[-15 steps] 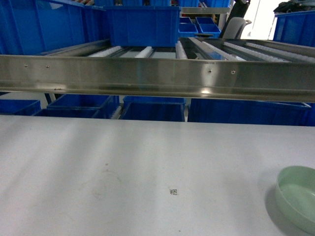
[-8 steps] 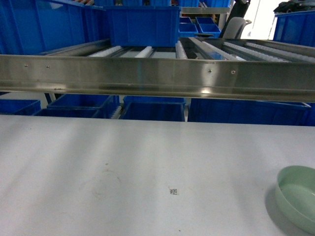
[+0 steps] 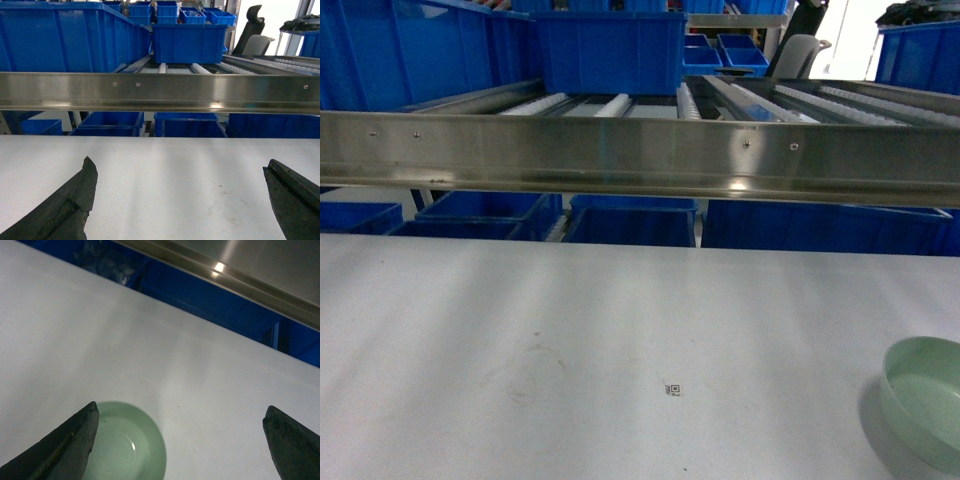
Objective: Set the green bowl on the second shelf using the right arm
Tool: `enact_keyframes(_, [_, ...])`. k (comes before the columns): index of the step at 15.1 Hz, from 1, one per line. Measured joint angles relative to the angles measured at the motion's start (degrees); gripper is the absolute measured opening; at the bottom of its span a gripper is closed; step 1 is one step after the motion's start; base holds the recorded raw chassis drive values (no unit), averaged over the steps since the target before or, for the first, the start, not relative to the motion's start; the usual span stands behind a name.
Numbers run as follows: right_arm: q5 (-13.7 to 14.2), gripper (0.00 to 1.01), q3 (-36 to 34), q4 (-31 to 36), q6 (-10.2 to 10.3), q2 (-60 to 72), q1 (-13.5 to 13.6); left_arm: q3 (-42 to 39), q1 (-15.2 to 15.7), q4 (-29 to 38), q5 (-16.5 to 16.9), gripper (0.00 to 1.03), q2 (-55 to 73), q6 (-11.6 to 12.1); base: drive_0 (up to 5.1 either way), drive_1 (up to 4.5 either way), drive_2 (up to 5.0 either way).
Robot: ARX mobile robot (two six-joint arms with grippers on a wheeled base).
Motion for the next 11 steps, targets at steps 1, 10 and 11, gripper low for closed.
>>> enact_keyframes(1, [0.2, 0.98, 2.1, -1.4, -2.8, 3.1, 0.0, 0.0, 0.0, 0.0, 0.0, 0.98, 0.0, 0.0, 0.0, 0.0, 0.0])
enact_keyframes(10, [1.2, 0.98, 6.0, -7.4, -12.8, 16.2, 0.8, 0.0, 0.0, 0.0, 0.0, 0.98, 0.0, 0.0, 0.0, 0.0, 0.0])
enact_keyframes(11, [1.3, 0.98, 7.0, -7.9, -12.9, 17.9, 0.1, 0.0, 0.0, 0.0, 0.0, 0.98, 0.0, 0.0, 0.0, 0.0, 0.0])
